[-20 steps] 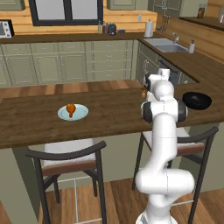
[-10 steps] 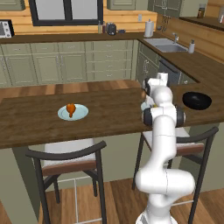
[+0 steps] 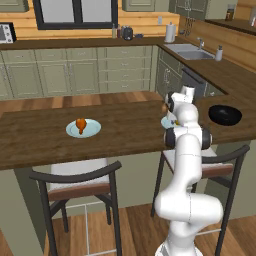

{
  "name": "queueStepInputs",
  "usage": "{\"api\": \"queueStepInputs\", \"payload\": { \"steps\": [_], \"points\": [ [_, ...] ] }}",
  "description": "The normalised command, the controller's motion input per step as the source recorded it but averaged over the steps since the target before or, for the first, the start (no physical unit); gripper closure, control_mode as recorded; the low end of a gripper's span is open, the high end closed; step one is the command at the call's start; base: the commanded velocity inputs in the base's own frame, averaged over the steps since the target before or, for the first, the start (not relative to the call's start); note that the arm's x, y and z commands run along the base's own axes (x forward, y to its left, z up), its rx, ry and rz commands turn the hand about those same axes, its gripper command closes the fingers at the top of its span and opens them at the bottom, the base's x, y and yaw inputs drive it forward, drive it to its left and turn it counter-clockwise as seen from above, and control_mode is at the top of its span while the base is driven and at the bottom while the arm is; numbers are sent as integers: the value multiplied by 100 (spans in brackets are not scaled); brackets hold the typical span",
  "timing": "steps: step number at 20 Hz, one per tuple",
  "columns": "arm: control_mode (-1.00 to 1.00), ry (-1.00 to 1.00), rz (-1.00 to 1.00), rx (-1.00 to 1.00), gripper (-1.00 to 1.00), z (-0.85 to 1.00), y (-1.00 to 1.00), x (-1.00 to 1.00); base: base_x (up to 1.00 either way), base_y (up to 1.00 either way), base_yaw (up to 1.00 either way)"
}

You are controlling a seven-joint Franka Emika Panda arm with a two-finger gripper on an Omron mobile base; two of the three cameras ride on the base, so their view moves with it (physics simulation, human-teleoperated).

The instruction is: Pick the chicken drumstick and lemon from their plates and place them in the bowl. Then put the bowl in the fridge.

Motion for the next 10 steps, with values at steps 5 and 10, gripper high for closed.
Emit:
{"api": "queueStepInputs", "payload": {
  "steps": [5,10],
  "points": [
    [-100,-9,0,-5,100,-18,32,-11,0,0,0],
    [-100,-26,0,-3,100,-6,25,-47,0,0,0]
  ]
}}
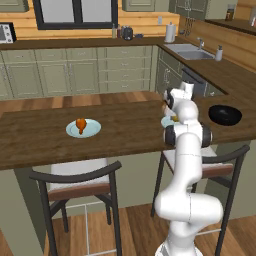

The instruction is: Pick the chicken drumstick and lemon from their plates and place them in the bowl. Then put the bowl in the fridge.

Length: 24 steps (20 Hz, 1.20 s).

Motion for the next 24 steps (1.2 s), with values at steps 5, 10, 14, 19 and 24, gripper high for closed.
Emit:
{"api": "queueStepInputs", "payload": {
  "steps": [5,10,14,19,24],
  "points": [
    [-100,-48,0,-13,100,-85,23,-100,0,0,0],
    [-100,-69,0,-6,100,-3,5,-100,0,0,0],
    [-100,-16,-6,3,100,99,-12,-100,0,0,0],
    [-100,15,-23,1,100,98,-32,-71,0,0,0],
    [-100,12,-27,15,100,100,-28,-14,0,0,0]
  ]
}}
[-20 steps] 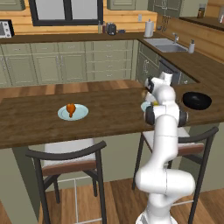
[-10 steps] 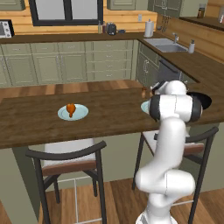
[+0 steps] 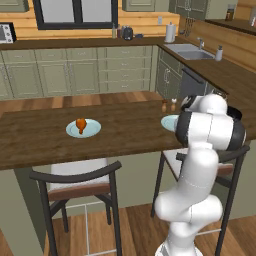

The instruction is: Pick the chicken drumstick and lemon from their plates and place them in the bowl. Then put the bowl in the fridge.

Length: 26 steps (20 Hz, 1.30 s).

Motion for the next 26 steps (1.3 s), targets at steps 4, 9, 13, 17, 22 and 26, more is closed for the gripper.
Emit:
{"api": "queueStepInputs", "payload": {
  "steps": [4,9,13,17,22,26],
  "points": [
    [-100,2,-23,7,100,70,-50,0,0,0,0],
    [-100,8,-23,-2,100,10,-56,14,0,0,0],
    [-100,1,-19,-1,100,0,-56,25,0,0,0],
    [-100,4,-9,0,100,-6,-60,19,0,0,0],
    [-100,2,-10,0,100,0,-71,24,0,0,0],
    [-100,1,-5,0,100,-13,-56,47,0,0,0]
  ]
}}
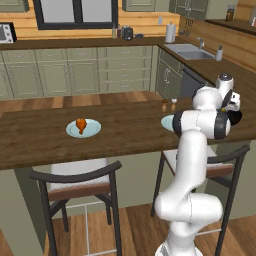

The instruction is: Pick the chicken drumstick and lemon from their plates and place them in the bowl. Then put the bowl in the fridge.

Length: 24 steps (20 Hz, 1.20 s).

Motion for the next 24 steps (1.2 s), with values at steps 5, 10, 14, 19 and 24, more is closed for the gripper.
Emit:
{"api": "queueStepInputs", "payload": {
  "steps": [5,10,14,19,24],
  "points": [
    [-100,-1,-6,0,100,-6,-42,13,0,0,0],
    [-100,-11,-7,-13,100,-38,0,-4,0,0,0],
    [-100,-4,-8,-14,100,-51,-1,17,0,0,0],
    [-100,0,0,-1,100,-33,-8,20,0,0,0],
    [-100,0,0,1,100,-2,-37,23,0,0,0]
  ]
}}
